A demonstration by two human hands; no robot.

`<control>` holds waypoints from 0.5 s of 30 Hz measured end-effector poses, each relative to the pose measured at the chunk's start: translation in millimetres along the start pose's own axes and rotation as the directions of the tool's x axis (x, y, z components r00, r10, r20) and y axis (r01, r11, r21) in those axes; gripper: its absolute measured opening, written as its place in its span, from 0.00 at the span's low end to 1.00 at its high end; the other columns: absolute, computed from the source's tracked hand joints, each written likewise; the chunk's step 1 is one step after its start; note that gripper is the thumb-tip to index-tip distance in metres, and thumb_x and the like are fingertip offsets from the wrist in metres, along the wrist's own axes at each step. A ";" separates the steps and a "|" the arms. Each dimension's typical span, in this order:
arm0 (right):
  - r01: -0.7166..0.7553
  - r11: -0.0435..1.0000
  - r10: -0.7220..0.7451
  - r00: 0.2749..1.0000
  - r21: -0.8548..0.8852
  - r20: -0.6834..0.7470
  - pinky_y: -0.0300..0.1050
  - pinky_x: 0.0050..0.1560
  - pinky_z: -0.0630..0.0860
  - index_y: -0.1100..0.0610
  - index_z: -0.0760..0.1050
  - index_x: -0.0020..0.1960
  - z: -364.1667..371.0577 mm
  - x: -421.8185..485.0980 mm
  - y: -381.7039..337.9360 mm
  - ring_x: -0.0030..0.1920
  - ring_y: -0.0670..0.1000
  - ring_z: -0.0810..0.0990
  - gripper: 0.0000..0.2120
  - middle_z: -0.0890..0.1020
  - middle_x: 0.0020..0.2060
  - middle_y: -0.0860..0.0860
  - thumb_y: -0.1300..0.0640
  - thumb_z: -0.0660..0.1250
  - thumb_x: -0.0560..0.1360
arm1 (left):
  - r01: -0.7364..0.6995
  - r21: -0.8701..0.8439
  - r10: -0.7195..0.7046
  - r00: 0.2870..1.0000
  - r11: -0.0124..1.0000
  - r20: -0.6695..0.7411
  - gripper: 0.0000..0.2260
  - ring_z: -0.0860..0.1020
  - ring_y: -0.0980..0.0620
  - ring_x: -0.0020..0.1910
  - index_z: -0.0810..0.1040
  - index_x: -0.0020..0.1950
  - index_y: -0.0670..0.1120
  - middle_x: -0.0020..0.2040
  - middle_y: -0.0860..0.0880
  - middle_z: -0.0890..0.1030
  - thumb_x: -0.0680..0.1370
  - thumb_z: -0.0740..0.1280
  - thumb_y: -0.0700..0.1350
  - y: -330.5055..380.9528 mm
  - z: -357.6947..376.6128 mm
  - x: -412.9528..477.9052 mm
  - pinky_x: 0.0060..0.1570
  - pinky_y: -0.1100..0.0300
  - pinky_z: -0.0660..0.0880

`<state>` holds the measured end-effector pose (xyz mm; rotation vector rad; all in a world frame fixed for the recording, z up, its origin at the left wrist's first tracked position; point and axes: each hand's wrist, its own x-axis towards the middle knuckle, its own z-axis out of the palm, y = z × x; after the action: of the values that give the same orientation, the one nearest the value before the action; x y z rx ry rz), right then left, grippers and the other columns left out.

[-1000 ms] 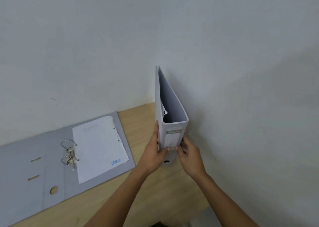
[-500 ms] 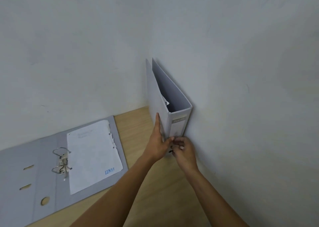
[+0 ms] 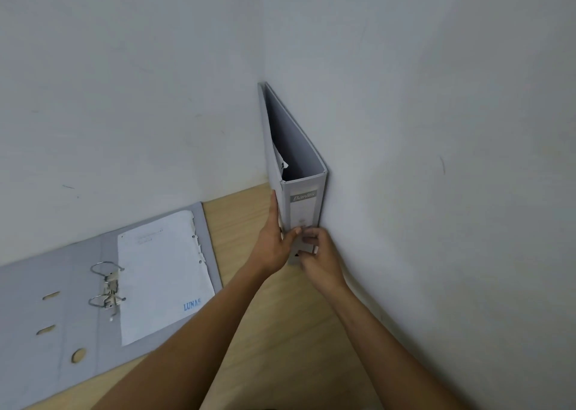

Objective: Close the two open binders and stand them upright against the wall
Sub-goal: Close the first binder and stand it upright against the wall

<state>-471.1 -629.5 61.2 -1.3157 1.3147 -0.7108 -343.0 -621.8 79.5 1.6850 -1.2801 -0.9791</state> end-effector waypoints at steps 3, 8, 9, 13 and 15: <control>0.000 1.000 0.000 1.000 0.009 0.018 0.54 0.57 0.81 0.44 0.71 0.55 -1.5 -1.1 -0.7 0.61 0.50 0.77 0.20 0.78 0.56 0.45 0.67 0.63 0.73 | 0.023 -0.007 -0.023 1.000 1.000 -0.018 0.40 0.69 0.45 0.75 0.43 0.83 0.50 0.79 0.46 0.66 0.81 0.67 0.43 2.0 -0.2 -0.7 0.70 0.50 0.72; -0.089 0.996 0.089 0.996 0.010 0.024 0.61 0.56 0.81 0.49 0.72 0.50 1.5 -6.3 0.8 0.52 0.52 0.80 0.09 0.78 0.48 0.43 0.61 0.67 0.74 | 0.086 0.089 -0.085 0.996 0.992 -0.016 0.43 0.73 0.42 0.72 0.48 0.83 0.53 0.80 0.45 0.63 0.78 0.70 0.35 -3.8 -12.2 -9.1 0.62 0.56 0.76; -0.114 0.993 0.114 0.993 0.005 0.044 0.61 0.56 0.81 0.51 0.72 0.49 3.0 -7.8 1.1 0.51 0.54 0.81 0.07 0.79 0.47 0.46 0.60 0.67 0.74 | 0.108 0.114 -0.107 0.994 0.988 -0.017 0.42 0.75 0.42 0.70 0.49 0.83 0.53 0.80 0.45 0.64 0.77 0.71 0.35 -7.5 -15.6 -14.1 0.58 0.59 0.76; -0.165 0.986 0.164 0.975 -0.007 0.151 0.57 0.55 0.81 0.56 0.74 0.52 24.9 -20.0 0.5 0.53 0.56 0.84 0.04 0.81 0.48 0.52 0.60 0.65 0.77 | 0.190 0.151 -0.185 0.982 0.970 -0.047 0.39 0.77 0.45 0.67 0.55 0.82 0.53 0.78 0.46 0.68 0.78 0.71 0.36 -33.9 -41.6 -52.0 0.51 0.62 0.76; -0.165 0.986 0.167 0.966 -0.027 0.196 0.55 0.53 0.81 0.56 0.74 0.54 45.1 -28.0 -1.0 0.53 0.56 0.84 0.05 0.80 0.48 0.52 0.60 0.65 0.78 | 0.252 0.157 -0.241 0.967 0.955 -0.082 0.37 0.78 0.44 0.67 0.56 0.82 0.52 0.77 0.45 0.69 0.78 0.70 0.38 -51.7 -61.9 -76.7 0.51 0.62 0.75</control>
<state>-434.5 -591.1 59.4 -1.2335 1.2511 -0.4457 -282.5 -529.5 65.3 2.0268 -1.1561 -0.9760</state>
